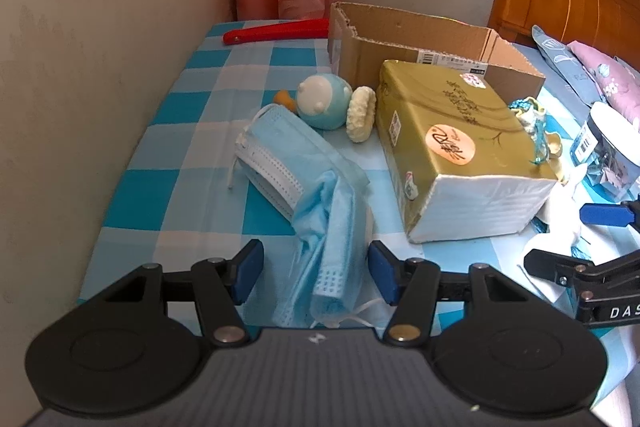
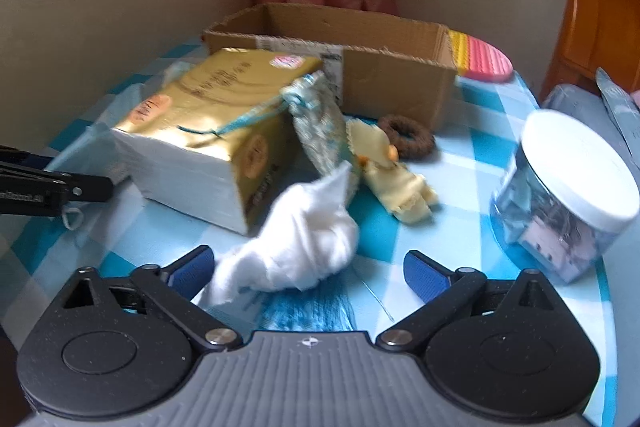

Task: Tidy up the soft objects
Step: 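Grasp the white cloth with the right tool while the left tool grasps the crumpled blue mask, then lift the white cloth and blue mask and carry both over the cardboard box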

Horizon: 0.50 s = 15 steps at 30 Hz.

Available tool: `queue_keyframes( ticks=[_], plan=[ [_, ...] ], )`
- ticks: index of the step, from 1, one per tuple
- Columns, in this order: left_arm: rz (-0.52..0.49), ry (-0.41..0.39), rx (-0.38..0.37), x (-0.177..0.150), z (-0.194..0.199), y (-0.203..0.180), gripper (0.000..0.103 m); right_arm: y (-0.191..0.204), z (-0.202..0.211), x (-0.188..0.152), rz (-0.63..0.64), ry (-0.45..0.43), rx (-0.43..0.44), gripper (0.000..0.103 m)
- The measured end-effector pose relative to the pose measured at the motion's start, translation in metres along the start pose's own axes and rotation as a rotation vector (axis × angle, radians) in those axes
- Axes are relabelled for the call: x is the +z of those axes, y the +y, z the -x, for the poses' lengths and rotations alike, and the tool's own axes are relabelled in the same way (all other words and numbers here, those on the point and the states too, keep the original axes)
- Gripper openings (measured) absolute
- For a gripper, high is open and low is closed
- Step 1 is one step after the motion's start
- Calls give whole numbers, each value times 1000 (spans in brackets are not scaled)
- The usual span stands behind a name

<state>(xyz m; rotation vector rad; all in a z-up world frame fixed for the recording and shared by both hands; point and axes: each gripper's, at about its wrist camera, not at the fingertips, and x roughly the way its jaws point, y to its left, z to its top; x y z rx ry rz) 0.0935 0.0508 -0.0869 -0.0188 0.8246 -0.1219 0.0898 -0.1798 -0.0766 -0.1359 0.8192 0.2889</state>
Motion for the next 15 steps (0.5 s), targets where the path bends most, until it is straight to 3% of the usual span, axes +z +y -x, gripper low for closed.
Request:
queue_keyframes(
  ticks=[5, 9, 15],
  plan=[
    [7, -6, -13, 2, 0, 1, 52, 7, 5, 7, 46, -30, 5, 84],
    [18, -4, -26, 4, 1, 1, 36, 11, 6, 9, 60, -21, -5, 68],
    [15, -7, -31, 3, 9, -2, 25, 8, 20, 5, 48, -36, -2, 60]
  ],
)
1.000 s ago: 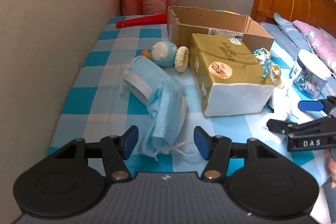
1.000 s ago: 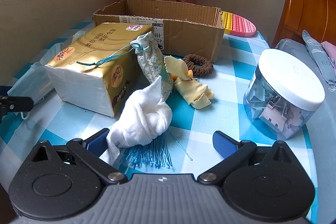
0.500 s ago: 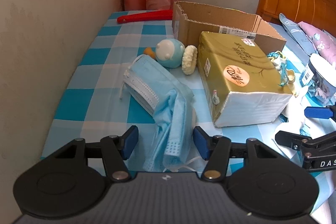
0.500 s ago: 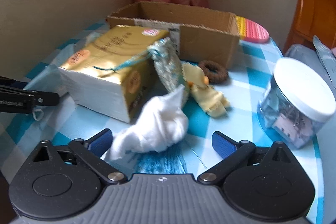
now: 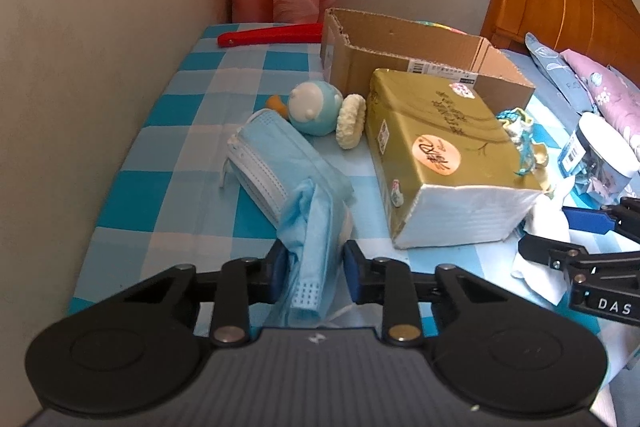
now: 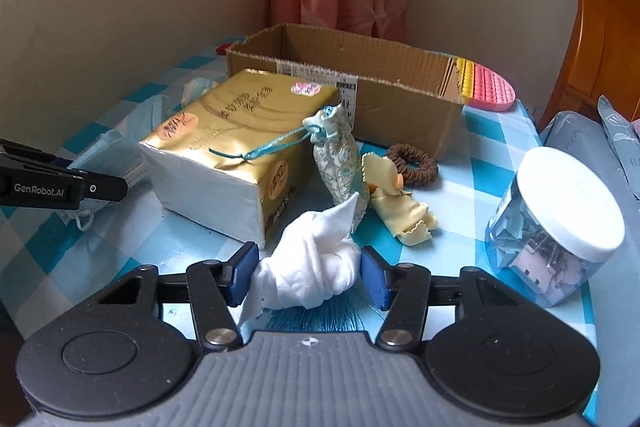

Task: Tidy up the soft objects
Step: 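Lift the white cloth and blue mask and carry both over the cardboard box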

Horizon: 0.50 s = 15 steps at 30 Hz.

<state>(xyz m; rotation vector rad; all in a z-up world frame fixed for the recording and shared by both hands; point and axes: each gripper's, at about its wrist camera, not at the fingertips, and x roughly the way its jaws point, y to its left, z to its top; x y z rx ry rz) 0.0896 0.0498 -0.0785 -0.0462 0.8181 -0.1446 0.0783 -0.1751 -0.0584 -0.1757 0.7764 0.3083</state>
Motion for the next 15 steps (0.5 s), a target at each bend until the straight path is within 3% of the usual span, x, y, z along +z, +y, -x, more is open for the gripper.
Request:
queue_keyframes(
  ticks=[15],
  plan=[
    [-16, -43, 10, 1, 44, -17, 19, -9, 52, -5, 3, -92, 32, 60]
  ],
)
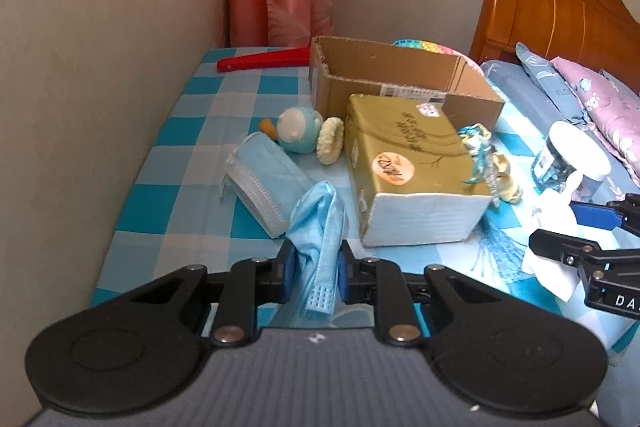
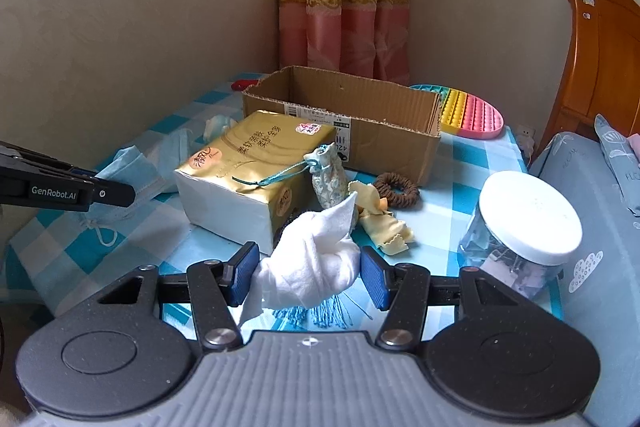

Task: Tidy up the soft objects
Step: 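Lift the white cloth and blue mask and carry both over the cardboard box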

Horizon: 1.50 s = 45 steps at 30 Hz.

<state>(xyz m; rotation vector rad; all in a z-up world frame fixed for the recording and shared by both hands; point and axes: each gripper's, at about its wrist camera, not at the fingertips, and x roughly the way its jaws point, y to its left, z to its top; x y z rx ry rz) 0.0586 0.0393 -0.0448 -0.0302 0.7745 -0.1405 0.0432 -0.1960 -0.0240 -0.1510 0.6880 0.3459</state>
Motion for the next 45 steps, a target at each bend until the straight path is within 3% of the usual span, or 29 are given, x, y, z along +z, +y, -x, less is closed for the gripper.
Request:
queue_keyframes(
  ticks=[14, 23, 29, 39, 41, 43, 45],
  plan=[
    [-44, -24, -52, 20, 18, -26, 19, -12, 16, 5, 35, -14, 3, 60],
    [-91, -79, -100, 73, 16, -43, 19, -29, 16, 34, 45, -33, -10, 60],
    [-116, -102, -107, 116, -7, -52, 19, -45, 4, 56, 36, -41, -13, 60],
    [-134, -73, -90, 173, -70, -57, 19, -53, -16, 77, 26, -50, -28, 60],
    [-125, -68, -75, 180, -84, -55, 23, -53, -18, 79, 27, -48, -31, 60],
    [-111, -70, -56, 184, -94, -52, 43, -54, -21, 81, 28, -45, -35, 60],
    [-96, -64, -32, 186, -102, -48, 69, -55, -24, 83, 25, -40, -36, 60]
  ],
)
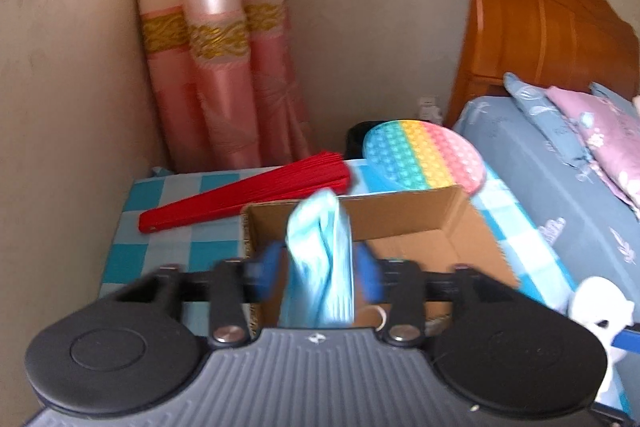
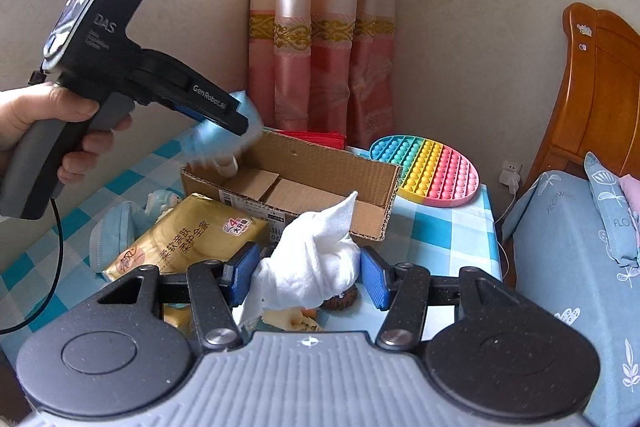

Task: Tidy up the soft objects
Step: 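Lift the white cloth and blue mask and carry both over the cardboard box, then open the left tool to drop the mask while the right tool releases the cloth into the box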

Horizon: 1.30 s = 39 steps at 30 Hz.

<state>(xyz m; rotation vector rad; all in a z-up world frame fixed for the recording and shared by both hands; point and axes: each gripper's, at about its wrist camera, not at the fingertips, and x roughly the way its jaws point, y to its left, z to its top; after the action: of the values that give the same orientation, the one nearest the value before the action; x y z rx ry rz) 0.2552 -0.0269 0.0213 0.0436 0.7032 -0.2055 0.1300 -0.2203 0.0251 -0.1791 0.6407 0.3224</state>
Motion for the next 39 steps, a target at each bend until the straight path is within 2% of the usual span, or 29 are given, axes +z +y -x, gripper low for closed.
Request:
queue_keyframes(
  ticks=[2, 6, 8, 19, 26, 27, 30, 31, 35, 39],
  plan=[
    [0, -15, 25, -2, 1, 3, 72, 0, -2, 2, 0, 2, -3, 60],
    [-6, -29, 28, -11, 16, 5, 88, -1, -6, 7, 1, 0, 1, 60],
    [-13, -38, 37, -22, 29, 3, 92, -2, -9, 10, -2, 1, 5, 60],
    [14, -29, 84, -95, 89, 15, 94, -17, -43, 41, -65, 35, 41, 60],
    [53, 20, 101, -127, 100, 26, 94, -18, -76, 74, -87, 47, 54, 60],
    [56, 24, 108, -131, 101, 28, 94, -17, -79, 78, -82, 47, 44, 63],
    [64, 32, 115, -136, 101, 32, 94, -15, -87, 86, -74, 45, 12, 87],
    [66, 31, 117, -139, 102, 32, 94, -13, -86, 86, -63, 34, -3, 91],
    [59, 26, 115, -141, 102, 35, 94, -12, -74, 80, -64, 16, 5, 102],
    [51, 24, 110, -143, 100, 33, 94, -11, -59, 69, -64, 15, -3, 103]
  ],
)
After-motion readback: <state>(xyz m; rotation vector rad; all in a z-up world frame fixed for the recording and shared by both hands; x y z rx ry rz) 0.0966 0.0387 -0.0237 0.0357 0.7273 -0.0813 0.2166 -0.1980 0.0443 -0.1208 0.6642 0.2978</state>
